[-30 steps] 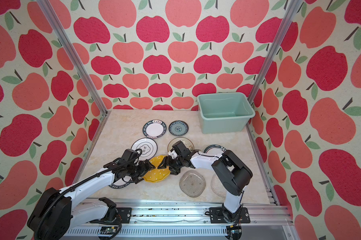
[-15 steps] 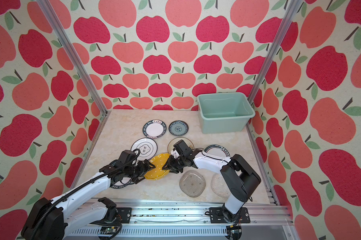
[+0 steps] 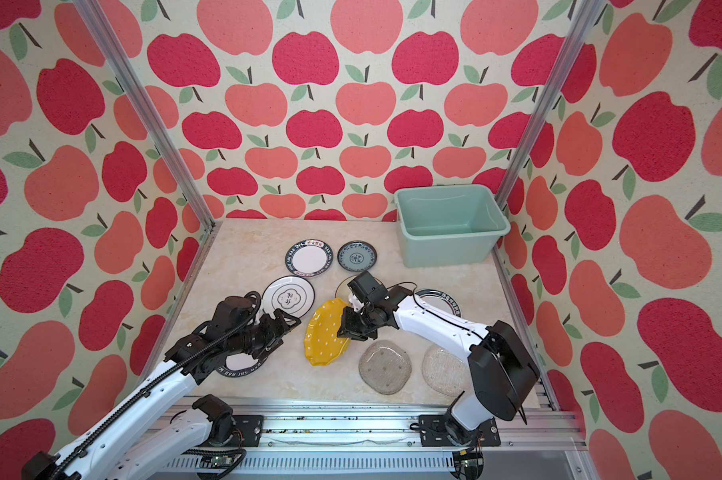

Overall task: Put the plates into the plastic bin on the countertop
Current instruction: 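Grip the raised yellow plate edge with the right gripper and lift, then carry the yellow plate to the green bin with right gripper while left withdraws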

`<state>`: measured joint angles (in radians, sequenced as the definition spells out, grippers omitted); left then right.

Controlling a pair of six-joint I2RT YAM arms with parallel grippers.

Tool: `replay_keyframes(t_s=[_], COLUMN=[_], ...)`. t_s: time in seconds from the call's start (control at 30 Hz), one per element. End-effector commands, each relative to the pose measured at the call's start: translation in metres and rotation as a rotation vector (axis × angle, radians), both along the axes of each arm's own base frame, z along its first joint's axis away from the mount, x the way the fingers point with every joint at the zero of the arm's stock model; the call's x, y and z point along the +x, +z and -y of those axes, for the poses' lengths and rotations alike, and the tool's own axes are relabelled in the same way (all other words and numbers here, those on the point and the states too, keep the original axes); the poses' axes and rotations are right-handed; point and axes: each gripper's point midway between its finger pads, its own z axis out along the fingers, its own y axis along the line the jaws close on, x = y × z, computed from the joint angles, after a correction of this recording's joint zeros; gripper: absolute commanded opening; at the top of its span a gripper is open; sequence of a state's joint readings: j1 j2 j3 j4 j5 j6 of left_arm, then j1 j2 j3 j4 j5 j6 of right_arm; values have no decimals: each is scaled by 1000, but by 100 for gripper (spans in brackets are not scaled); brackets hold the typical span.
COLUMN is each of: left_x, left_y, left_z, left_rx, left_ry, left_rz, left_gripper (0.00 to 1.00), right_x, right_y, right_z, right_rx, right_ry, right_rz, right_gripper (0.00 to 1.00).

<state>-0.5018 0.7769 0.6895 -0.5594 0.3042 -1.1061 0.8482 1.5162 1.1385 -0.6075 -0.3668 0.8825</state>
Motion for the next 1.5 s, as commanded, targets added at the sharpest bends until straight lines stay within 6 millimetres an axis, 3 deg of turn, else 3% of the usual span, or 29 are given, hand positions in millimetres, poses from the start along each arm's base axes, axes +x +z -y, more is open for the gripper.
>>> replay_keyframes(t_s=[0.0,0.13,0.3,0.4,0.5,0.6,0.73,0.97,1.27,1.47], left_x=[-2,7,35,59,88,114,142,173,189,186], left_y=[31,76,112,126,133,135,122,94,71,58], left_z=[-33,-42,-26,-8,11,29,51,87,112,118], left_rx=[111,137,171,180,181,171,162,151,160,164], left_ry=[101,114,50,1,-34,-58,-81,-154,-199,-212], left_rz=[79,195,225,230,236,238,212,148,99,62], left_gripper=[95,96,97,97,97,97,97,97,97,97], right_x=[26,67,147,200,246,285,322,363,393,395], right_y=[90,149,216,241,249,241,218,191,139,109], right_z=[13,47,101,132,161,191,226,272,281,262], right_rx=[112,154,232,300,315,281,224,201,69,-39], right_ry=[49,2,-160,-278,-376,-451,-522,-627,-563,-408], right_rz=[235,357,511,567,603,624,609,604,589,586], right_gripper=[7,4,4,4,3,3,3,2,3,4])
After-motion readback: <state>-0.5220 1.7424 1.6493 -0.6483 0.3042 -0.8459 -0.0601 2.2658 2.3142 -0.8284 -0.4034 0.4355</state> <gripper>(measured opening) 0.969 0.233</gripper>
